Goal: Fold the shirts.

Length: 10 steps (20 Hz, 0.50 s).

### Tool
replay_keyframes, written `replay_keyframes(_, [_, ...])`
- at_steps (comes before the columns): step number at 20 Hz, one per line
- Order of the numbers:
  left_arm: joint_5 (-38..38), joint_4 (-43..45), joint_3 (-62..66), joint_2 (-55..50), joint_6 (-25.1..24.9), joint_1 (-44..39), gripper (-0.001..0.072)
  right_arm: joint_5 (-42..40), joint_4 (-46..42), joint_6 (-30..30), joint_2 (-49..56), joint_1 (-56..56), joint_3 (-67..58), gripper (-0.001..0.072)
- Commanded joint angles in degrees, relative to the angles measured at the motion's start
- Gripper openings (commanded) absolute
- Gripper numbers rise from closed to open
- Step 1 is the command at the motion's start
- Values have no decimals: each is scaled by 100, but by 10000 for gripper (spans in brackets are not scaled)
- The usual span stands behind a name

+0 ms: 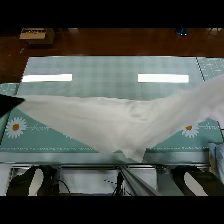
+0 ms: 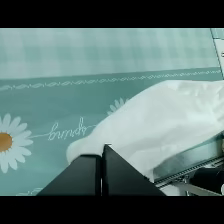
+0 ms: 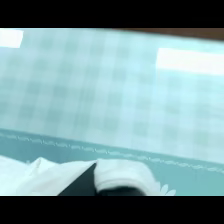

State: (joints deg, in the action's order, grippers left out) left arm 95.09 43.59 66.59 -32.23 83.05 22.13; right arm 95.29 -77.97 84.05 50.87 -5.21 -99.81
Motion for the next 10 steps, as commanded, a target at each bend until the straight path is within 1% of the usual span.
replay_keyframes(1, [-953,-4,-1878,-4,-212,-116,19,-114,428,-122,1303,11,-4,23])
replay_keyframes(4, [-2177,-2,-2988,-372,-573,-258,19,-647,758,-170,2374,105,-4,23])
replay_keyframes(6, [-2951,-15,-3362,-734,-651,-271,19,-984,756,-304,2957,278,-4,23])
replay_keyframes(8, [-3482,-81,-3512,-1130,-654,-417,20,-1320,758,-337,3407,479,-4,23])
replay_keyframes(9, [-3674,-149,-3517,-1357,-748,-564,20,-1530,756,-337,3595,581,-4,23])
replay_keyframes(10, [-3866,-251,-3517,-1565,-946,-728,20,-1729,756,-339,3742,664,-4,23])
